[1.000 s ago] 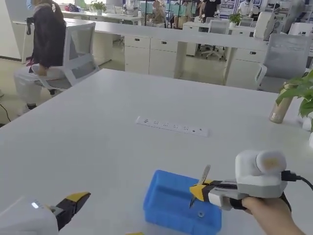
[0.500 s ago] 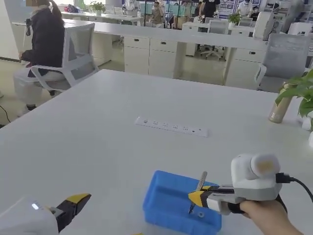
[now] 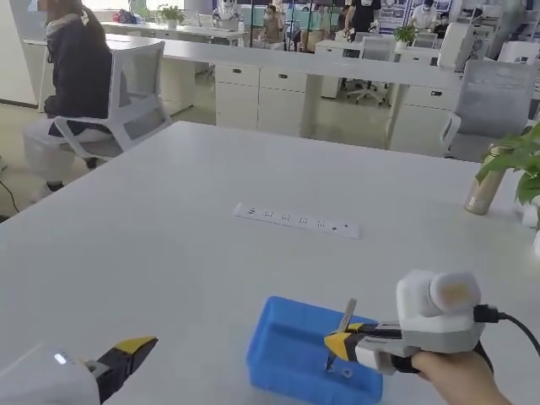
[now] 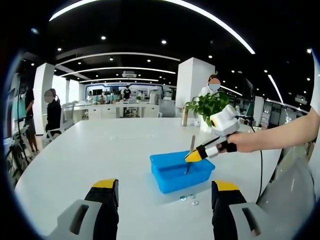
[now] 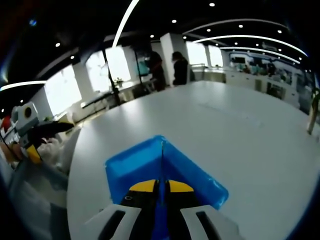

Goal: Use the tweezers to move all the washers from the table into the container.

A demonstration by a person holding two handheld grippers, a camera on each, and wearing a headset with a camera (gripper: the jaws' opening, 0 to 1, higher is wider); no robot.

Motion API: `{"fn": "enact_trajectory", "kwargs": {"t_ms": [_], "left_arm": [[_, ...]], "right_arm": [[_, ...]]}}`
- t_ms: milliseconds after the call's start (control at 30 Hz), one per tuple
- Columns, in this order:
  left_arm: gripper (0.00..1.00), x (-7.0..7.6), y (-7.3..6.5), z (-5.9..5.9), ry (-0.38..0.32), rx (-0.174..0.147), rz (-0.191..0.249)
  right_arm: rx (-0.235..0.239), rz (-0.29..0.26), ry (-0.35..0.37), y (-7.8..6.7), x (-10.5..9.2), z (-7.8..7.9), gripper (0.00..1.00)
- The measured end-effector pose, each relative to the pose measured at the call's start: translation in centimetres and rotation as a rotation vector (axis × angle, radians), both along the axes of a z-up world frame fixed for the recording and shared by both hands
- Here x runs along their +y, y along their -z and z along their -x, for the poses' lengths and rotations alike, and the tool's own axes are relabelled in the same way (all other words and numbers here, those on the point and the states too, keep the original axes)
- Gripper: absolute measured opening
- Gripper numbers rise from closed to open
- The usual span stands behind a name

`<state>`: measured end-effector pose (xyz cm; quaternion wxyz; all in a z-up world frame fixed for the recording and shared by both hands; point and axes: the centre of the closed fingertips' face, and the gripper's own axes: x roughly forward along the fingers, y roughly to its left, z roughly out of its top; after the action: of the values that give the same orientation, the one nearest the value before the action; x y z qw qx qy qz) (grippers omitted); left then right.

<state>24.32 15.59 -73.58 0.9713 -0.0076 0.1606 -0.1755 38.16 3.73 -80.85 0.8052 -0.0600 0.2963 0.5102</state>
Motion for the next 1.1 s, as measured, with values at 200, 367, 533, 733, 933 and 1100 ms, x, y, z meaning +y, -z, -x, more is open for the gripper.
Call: {"fn": "enact_trajectory", "kwargs": {"t_ms": [200, 367, 533, 733, 933, 1100], "left_arm": [[0.76, -0.2, 0.2, 0.0, 0.010, 0.008, -0.003], [0.76, -0.2, 0.1, 0.0, 0.010, 0.007, 0.001], [0.76, -0.2, -0.1, 0.0, 0.008, -0.002, 0.010], [0.77, -0.3, -0.3, 0.0, 0.010, -0.013, 0.019], [0.83, -0.2, -1.1, -0.1, -0.001, -0.044, 0.049], [0.90, 0.2, -1.8, -0.3, -0.028, -0.082, 0.058]], "right_arm": [[0.001, -0.060, 0.031, -1.5, -0.3, 0.1, 0.03], [-0.015, -0.105, 0.027, -3.1, -0.2, 0.8, 0.03], [-0.033, -0.160, 0.006, -5.2, 0.5, 2.3, 0.03], [-0.028, -0.178, -0.071, -5.9, 1.9, 4.7, 0.03], [-0.033, -0.082, -0.192, -3.7, 3.3, 7.5, 0.03], [-0.012, -0.044, -0.220, -1.8, 4.1, 8.6, 0.03]]}}
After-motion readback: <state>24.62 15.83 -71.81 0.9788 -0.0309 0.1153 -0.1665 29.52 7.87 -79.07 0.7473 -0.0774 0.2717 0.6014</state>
